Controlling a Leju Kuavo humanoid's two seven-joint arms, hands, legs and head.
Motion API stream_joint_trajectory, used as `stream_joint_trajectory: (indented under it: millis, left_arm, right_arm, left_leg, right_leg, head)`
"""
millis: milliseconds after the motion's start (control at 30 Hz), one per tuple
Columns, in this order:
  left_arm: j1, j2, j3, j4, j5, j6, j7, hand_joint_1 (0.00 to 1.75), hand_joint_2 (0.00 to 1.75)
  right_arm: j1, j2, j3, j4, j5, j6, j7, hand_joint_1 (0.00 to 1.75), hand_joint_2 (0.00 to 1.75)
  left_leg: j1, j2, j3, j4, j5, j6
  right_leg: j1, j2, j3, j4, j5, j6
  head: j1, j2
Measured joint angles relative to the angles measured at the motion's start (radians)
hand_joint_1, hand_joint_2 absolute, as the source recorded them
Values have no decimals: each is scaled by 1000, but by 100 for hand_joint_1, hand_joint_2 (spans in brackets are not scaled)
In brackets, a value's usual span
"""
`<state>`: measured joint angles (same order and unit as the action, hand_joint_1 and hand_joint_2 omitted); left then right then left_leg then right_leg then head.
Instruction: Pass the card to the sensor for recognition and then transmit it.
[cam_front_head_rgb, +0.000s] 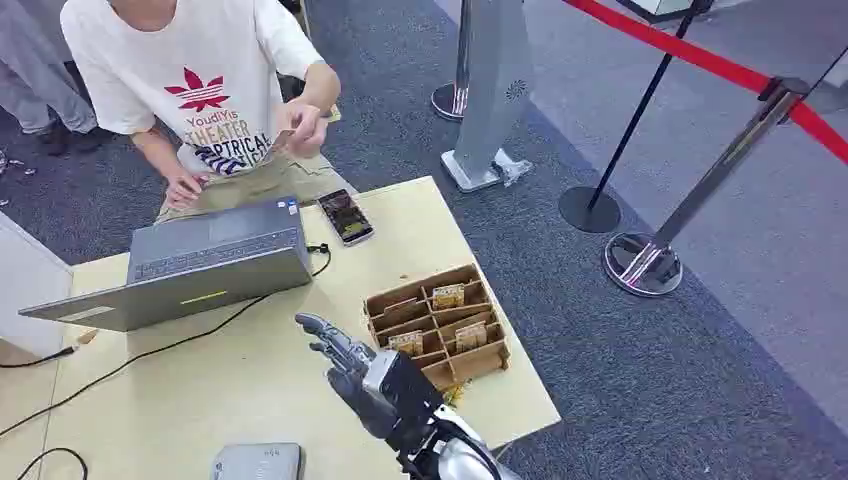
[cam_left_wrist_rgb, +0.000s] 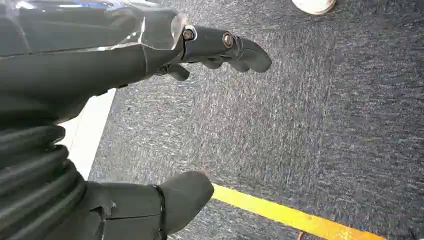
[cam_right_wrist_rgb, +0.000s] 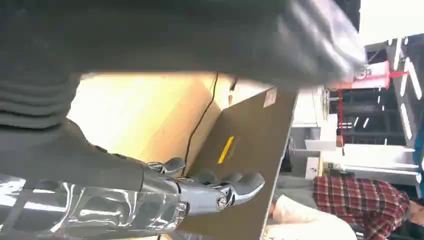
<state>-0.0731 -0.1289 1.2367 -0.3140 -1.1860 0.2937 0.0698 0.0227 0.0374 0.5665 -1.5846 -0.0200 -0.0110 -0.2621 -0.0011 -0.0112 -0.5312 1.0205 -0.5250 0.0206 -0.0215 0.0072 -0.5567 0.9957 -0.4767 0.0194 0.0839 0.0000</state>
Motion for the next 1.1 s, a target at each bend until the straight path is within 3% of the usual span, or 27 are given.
stream_joint_trajectory:
  millis: [133, 367, 567, 933, 1100]
  left_arm:
    - [-1, 0, 0, 0, 0, 0, 0, 0, 175]
    - [-2, 2, -14, 0, -19, -1, -13, 0, 175]
    - [-6, 8, -29, 2, -34, -1, -22, 0, 175]
    - [-15, 9, -44, 4, -37, 0, -23, 0, 175]
    - [-23, 10, -45, 10, -34, 10, -21, 0, 175]
  right_arm:
    - [-20, 0, 0, 0, 145, -86, 0, 0, 175]
    - [-72, 0, 30, -32, 513, -291, -45, 0, 175]
    - [-125, 0, 75, -55, 686, -372, -55, 0, 175]
    - [-186, 5, 120, -52, 754, -398, -52, 0, 175]
    - [-272, 27, 155, 15, 831, -433, -34, 0, 175]
  left_leg:
    - [0, 0, 0, 0, 0, 0]
    - [0, 0, 0, 0, 0, 0]
    - [0, 0, 0, 0, 0, 0]
    - [0, 0, 0, 0, 0, 0]
    - [0, 0, 0, 0, 0, 0]
  right_leg:
    - [0, 0, 0, 0, 0, 0]
    - [0, 0, 0, 0, 0, 0]
    - [0, 0, 0, 0, 0, 0]
    - [0, 0, 1, 0, 0, 0]
    - [0, 0, 1, 0, 0, 0]
  head:
    - [0, 0]
    - [0, 0]
    - [0, 0]
    - [0, 0]
    - [0, 0]
